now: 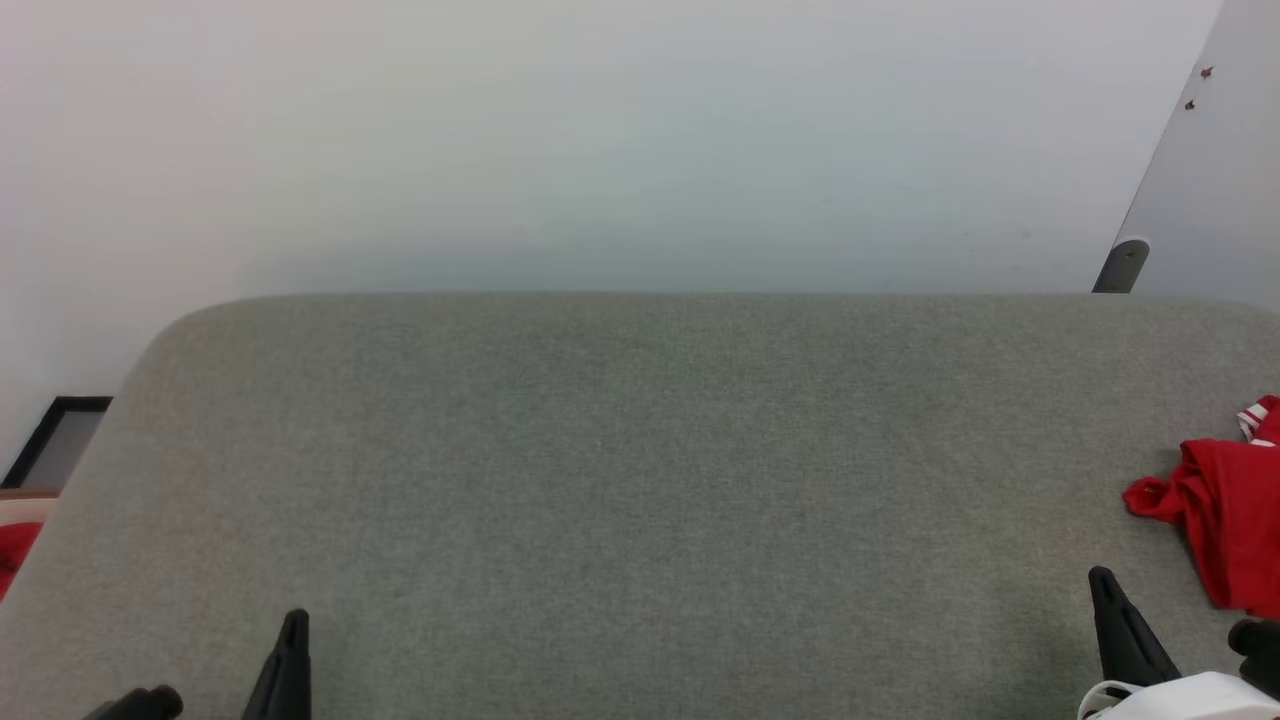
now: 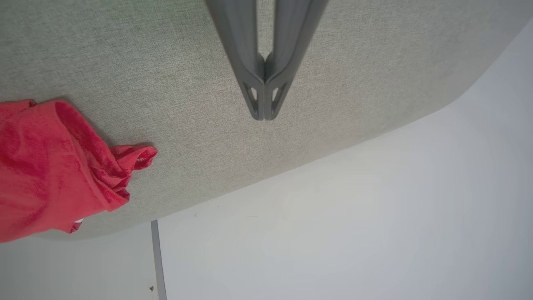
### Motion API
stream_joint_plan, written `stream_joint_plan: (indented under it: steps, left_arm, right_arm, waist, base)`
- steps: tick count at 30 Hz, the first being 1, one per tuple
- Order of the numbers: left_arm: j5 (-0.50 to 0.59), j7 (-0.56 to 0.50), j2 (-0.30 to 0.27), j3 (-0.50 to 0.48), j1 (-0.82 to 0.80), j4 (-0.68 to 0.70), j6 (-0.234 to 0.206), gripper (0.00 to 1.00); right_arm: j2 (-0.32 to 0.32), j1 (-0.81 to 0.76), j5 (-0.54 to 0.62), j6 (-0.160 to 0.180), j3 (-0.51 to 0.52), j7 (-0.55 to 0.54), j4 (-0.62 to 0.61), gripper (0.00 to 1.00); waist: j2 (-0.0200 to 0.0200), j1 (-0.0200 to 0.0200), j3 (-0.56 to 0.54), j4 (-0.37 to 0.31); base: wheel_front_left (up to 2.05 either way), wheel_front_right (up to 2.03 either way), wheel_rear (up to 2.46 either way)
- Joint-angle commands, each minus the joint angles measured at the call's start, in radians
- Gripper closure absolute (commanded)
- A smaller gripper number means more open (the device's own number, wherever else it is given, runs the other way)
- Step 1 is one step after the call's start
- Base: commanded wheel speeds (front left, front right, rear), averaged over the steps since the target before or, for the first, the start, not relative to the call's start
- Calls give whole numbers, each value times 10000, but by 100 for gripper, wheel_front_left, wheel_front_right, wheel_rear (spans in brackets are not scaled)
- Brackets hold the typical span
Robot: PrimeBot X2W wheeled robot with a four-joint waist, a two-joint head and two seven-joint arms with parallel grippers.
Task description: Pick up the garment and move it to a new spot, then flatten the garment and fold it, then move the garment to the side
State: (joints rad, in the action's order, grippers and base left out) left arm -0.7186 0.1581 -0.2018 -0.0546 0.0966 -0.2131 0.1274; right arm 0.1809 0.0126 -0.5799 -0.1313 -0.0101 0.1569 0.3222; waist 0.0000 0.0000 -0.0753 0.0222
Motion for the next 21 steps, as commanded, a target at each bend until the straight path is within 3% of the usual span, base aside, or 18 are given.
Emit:
stream_joint_plan:
  steps: [1, 21]
  left_arm:
    - [-362, -88, -38, -85, -315, 105, 10, 100]
    - [-2755, -821, 394, -232, -823, -7, 20, 100]
  right_arm:
    - [11, 354, -431, 2, 105, -80, -192, 100]
    - [-358, 556, -3197, 3, 424, -807, -373, 100]
  waist:
    - [0, 0, 12, -4]
    - [0, 0, 163, -46]
  base:
    - [0, 0, 0]
    - [0, 0, 0]
